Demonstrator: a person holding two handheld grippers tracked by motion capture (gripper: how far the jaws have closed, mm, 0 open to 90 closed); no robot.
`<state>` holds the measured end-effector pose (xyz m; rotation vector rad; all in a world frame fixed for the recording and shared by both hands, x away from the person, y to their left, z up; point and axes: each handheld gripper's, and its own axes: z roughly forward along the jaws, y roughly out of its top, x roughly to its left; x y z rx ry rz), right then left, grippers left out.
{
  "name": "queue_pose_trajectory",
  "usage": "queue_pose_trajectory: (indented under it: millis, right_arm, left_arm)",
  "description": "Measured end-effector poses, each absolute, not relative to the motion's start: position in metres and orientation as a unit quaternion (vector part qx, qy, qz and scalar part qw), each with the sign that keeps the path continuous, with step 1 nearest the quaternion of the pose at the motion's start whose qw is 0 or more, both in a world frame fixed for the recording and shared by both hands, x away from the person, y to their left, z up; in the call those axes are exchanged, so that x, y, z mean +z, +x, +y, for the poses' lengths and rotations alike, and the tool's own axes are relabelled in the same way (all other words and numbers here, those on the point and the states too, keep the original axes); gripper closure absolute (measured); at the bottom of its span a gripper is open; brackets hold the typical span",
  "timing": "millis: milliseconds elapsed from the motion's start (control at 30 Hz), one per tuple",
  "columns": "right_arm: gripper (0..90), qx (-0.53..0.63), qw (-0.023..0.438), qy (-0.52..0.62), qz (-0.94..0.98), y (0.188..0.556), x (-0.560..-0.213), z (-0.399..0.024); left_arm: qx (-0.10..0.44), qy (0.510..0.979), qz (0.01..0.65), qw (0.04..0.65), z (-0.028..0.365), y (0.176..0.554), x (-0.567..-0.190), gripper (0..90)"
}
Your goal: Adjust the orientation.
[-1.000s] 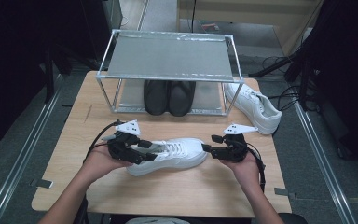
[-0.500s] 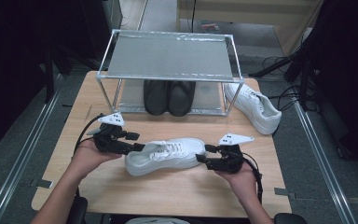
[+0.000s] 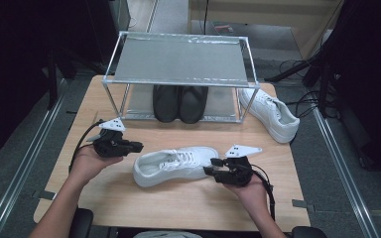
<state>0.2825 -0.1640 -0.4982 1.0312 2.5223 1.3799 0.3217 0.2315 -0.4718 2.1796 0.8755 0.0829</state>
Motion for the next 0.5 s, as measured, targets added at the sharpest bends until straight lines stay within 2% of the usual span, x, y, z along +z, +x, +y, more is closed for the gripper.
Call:
queue_pose_trajectory:
  millis: [167,300,500]
  right_arm:
    - [76.4,0.465,0.030,0.343,0.816,0.283,-0.502,-0.162]
    - [86.2,0.459,0.033,0.344,0.819,0.284,-0.506,-0.159]
    - [88.6,0.462,0.030,0.348,0.816,0.287,-0.508,-0.158]
  left_arm:
    - [0.014,0.860,0.347,0.374,0.227,0.325,-0.479,88.8]
    - [0.023,0.864,0.342,0.369,0.221,0.322,-0.480,89.9]
    - [0.001,0.865,0.352,0.357,0.220,0.323,-0.487,89.9]
